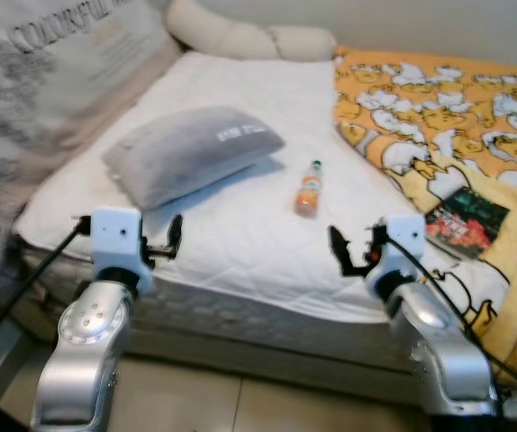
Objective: Clean up the room
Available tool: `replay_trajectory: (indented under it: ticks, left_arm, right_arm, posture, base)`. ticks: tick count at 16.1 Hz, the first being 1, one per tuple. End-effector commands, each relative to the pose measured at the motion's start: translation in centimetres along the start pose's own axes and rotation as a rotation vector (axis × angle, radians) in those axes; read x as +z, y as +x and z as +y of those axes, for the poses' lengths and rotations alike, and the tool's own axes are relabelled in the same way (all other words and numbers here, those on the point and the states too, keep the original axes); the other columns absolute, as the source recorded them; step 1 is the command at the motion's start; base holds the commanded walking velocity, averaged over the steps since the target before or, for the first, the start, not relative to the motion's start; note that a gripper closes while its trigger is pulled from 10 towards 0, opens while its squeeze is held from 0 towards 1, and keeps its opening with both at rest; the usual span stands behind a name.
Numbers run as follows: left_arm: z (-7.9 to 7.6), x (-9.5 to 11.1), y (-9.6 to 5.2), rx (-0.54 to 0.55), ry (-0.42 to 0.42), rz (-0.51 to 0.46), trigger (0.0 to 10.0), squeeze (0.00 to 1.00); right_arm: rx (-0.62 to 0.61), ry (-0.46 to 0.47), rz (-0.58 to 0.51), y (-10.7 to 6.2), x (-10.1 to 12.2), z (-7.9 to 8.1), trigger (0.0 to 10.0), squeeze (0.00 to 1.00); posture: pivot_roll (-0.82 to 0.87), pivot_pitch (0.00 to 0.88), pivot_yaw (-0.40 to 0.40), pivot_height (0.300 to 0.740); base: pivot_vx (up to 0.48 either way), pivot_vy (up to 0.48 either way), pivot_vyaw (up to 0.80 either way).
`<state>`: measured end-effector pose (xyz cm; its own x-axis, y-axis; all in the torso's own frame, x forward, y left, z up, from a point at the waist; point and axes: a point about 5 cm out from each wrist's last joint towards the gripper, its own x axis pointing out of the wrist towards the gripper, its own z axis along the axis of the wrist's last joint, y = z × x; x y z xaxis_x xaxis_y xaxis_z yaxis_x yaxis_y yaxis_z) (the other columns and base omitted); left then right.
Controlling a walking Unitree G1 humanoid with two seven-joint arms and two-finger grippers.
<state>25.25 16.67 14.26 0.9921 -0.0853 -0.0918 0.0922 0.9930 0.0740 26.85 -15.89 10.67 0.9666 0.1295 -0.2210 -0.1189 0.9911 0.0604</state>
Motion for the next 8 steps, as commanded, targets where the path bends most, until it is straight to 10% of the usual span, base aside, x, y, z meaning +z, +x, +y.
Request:
replay_trajectory:
  ticks: [1, 8]
  left_arm:
    - [0.5, 0.2, -0.04, 0.012, 0.022, -0.006, 10.0, 0.74]
    - [0.0, 0.19, 0.46, -0.021, 0.027, -0.005, 10.0, 0.74]
  right_arm:
    - [0.022, -0.009, -0.01, 0.37, 0.36, 0.7, 10.0, 0.0]
    - [0.005, 0.031, -0.013, 0.65, 0.42, 0.45, 10.0, 0.0]
  posture:
    - [0.1, 0.0, -0.009, 0.74]
    - [0.09, 0.0, -0.006, 0.74]
  base:
    - [0.319, 0.0, 0.8]
    - [0.319, 0.0, 0.11]
